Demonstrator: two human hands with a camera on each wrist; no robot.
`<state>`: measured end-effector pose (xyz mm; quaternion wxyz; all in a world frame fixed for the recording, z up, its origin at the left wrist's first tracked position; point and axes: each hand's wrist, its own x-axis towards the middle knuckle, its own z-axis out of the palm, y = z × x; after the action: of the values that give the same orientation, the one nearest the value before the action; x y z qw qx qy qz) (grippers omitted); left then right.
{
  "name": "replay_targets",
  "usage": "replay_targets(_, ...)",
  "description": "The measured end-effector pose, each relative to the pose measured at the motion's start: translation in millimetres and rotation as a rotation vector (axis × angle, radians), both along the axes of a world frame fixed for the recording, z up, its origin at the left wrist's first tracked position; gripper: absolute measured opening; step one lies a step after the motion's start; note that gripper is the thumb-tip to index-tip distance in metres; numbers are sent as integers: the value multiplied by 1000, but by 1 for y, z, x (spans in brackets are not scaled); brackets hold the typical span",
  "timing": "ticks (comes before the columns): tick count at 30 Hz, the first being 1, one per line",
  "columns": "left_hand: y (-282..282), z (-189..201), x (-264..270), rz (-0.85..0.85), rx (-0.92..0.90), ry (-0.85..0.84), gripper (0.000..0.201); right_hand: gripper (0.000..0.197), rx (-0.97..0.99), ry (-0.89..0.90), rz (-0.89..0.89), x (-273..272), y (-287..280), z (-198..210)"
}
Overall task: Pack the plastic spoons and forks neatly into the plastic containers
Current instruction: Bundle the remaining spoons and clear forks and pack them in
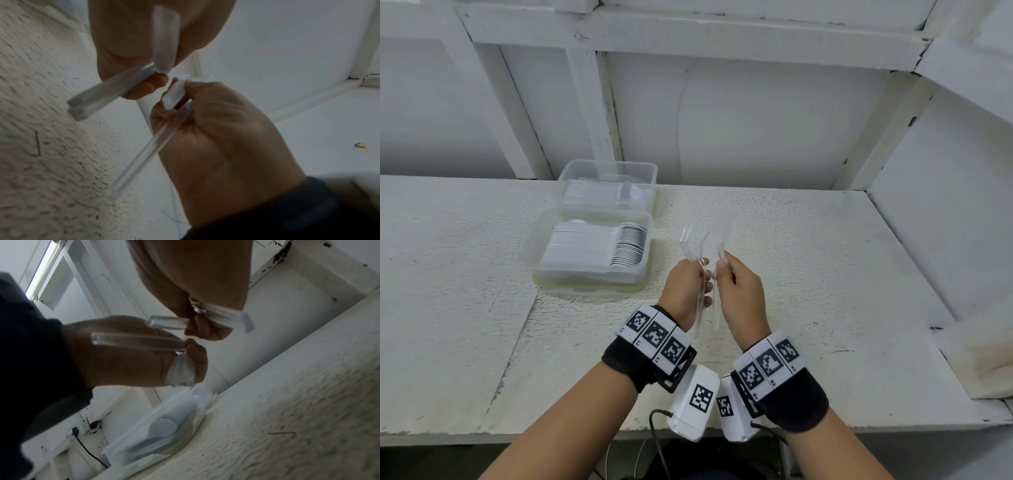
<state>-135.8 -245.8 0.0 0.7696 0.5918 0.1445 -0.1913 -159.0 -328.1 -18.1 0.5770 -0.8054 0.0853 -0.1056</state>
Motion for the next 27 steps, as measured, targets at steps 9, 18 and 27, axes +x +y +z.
replay_targets(9, -1, 1, -4, -136, -17, -81, 26, 31, -151, 46, 4, 1, 1, 1)
replay_targets(18, 0, 3, -4, -203, -115, -49, 25, 28, -26, 95, 23, 7, -9, 6)
replay_targets(27, 3, 0, 3, -81, -75, -5, 21, 23, 42, 15, -12, 8, -19, 7)
